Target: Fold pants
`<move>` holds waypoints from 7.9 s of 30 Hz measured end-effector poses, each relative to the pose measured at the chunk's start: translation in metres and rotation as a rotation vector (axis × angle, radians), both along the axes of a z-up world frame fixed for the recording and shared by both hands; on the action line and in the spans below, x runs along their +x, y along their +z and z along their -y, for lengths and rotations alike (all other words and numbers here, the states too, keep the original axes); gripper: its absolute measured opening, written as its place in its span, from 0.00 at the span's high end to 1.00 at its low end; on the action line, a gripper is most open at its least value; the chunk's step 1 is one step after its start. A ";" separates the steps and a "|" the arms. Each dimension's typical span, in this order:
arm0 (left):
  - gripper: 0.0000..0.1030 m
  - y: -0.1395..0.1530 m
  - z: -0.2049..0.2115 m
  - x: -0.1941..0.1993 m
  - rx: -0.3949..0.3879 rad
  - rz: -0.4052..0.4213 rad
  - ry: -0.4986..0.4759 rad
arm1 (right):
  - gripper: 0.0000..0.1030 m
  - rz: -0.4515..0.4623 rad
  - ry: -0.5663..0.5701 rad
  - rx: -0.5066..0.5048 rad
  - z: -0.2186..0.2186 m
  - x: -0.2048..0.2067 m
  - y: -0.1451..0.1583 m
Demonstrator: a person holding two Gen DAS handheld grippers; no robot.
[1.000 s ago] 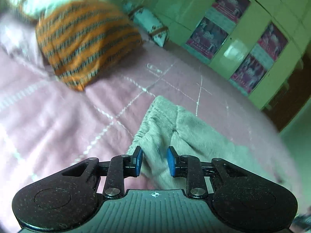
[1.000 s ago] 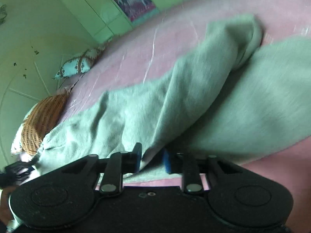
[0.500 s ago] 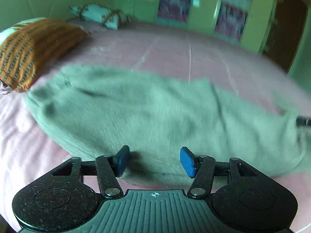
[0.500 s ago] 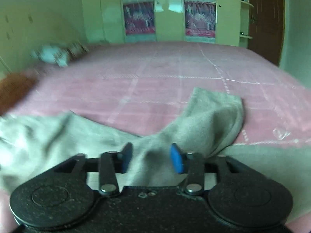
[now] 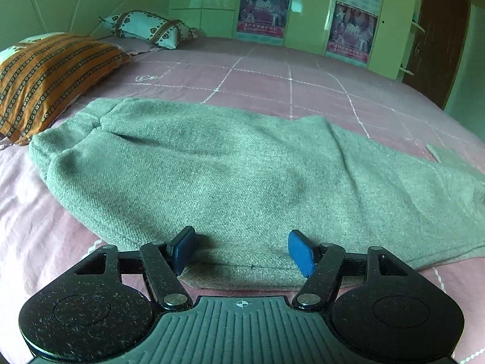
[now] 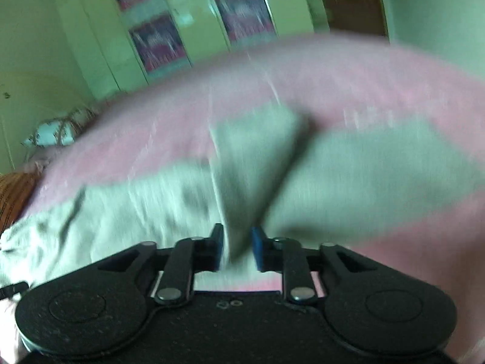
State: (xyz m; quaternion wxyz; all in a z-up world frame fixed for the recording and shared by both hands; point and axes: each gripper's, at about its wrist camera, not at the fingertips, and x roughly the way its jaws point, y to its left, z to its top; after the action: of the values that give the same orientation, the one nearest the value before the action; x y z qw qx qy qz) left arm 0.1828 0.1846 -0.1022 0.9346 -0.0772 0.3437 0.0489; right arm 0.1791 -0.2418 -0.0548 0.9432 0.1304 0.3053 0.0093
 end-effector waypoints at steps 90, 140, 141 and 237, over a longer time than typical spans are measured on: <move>0.16 -0.005 0.005 0.018 -0.005 -0.044 -0.039 | 1.00 0.004 -0.390 0.554 0.231 -0.039 -0.040; 0.07 -0.007 0.013 0.019 0.033 -0.044 -0.056 | 1.00 0.035 -0.403 0.676 0.252 -0.052 -0.064; 0.07 -0.007 0.013 0.019 0.035 -0.042 -0.055 | 1.00 0.043 -0.394 0.636 0.250 -0.054 -0.058; 0.75 0.006 -0.194 0.156 -0.190 -0.031 0.087 | 0.58 -0.102 0.124 0.323 -0.020 0.039 -0.014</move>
State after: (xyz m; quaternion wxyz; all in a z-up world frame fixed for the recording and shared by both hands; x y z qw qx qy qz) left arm 0.3393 0.3786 -0.0959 0.9146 -0.1794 0.3577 0.0579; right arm 0.2178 -0.2217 -0.0693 0.8908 0.2616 0.3549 0.1099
